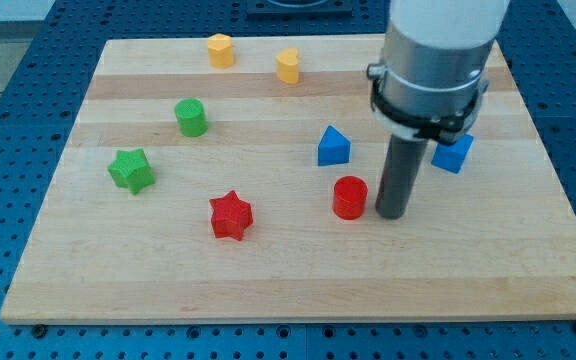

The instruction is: Push the red circle above the red star

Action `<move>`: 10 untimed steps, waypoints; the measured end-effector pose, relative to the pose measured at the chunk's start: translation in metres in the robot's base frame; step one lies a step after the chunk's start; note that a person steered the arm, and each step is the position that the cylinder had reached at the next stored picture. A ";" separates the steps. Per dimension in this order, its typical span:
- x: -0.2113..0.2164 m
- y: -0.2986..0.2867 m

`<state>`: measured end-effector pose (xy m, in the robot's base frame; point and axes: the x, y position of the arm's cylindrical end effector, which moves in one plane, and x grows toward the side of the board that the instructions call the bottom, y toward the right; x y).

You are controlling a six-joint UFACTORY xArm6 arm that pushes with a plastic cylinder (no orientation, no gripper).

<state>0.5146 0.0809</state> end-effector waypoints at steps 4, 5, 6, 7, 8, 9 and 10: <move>-0.060 -0.092; -0.080 -0.075; -0.114 -0.054; -0.115 -0.108; -0.100 -0.135; -0.100 -0.129; -0.095 -0.139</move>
